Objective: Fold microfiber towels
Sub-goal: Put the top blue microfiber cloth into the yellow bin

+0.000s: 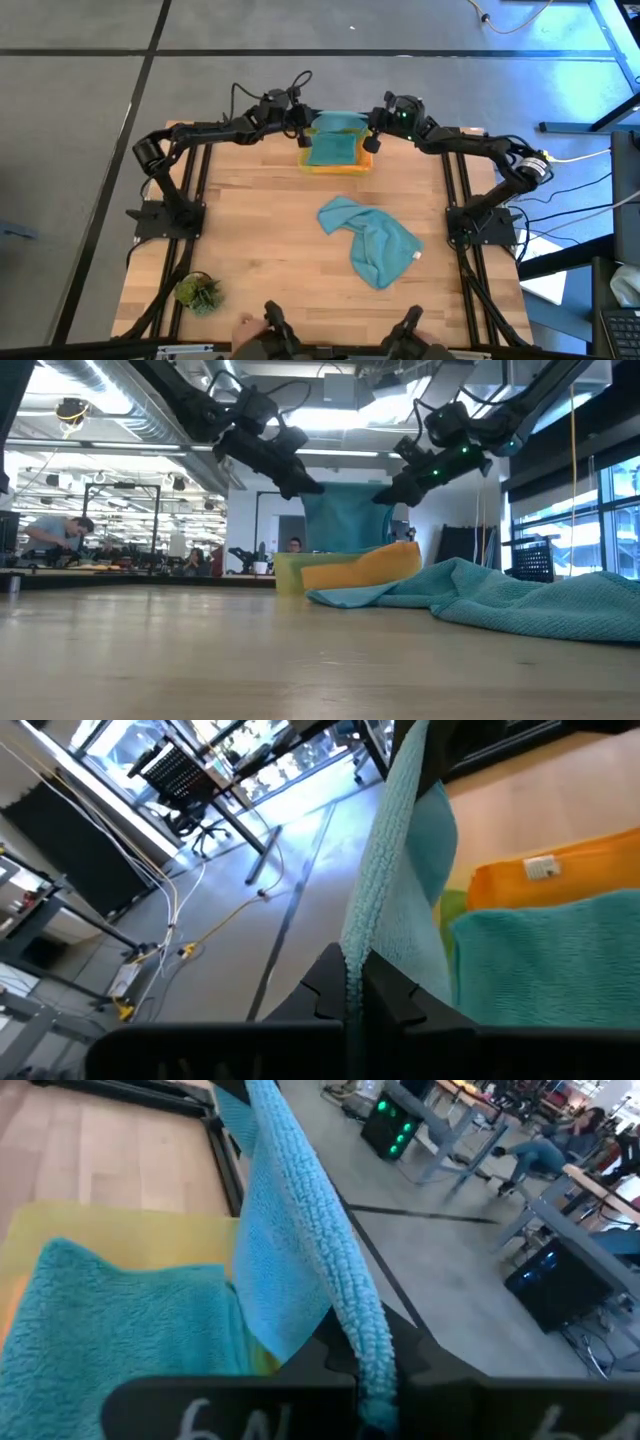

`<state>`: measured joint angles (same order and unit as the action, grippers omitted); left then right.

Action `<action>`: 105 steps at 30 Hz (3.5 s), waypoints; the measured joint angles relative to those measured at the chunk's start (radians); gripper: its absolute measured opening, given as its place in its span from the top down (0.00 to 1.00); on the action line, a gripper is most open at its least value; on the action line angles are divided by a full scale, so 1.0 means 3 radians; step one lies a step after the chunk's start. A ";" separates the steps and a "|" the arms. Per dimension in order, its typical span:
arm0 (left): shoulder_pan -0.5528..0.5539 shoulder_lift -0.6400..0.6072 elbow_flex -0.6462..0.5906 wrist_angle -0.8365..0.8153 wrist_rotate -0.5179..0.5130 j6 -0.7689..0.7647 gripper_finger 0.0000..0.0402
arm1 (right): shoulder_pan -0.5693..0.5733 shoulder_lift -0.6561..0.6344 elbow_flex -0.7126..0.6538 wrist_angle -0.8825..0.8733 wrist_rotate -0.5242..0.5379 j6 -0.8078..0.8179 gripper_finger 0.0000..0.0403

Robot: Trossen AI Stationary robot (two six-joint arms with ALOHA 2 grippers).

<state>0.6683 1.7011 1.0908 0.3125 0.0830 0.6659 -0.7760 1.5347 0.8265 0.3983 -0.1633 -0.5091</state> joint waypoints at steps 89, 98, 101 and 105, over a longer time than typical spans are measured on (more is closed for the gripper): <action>-0.0374 0.0373 0.0570 -0.2077 0.0233 0.0270 0.97 | 0.0299 0.0353 -0.0036 -0.1143 -0.0772 -0.0409 0.91; -0.0373 0.0371 0.0565 -0.2288 0.0348 0.0054 0.77 | 0.0349 0.0353 -0.0046 -0.1234 -0.0741 -0.0223 0.63; -0.0373 0.0369 0.0565 -0.2312 0.0313 -0.0046 0.72 | 0.0349 0.0331 -0.0045 -0.1292 -0.0679 -0.0201 0.54; -0.0374 0.0278 0.0565 -0.2354 0.0228 -0.0144 0.68 | 0.0351 0.0143 -0.0045 -0.1453 -0.0621 -0.0209 0.46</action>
<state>0.5560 1.7844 1.2602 -0.3936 0.1515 0.6227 -0.6705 1.5777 0.8131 -0.0375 -0.3497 -0.5718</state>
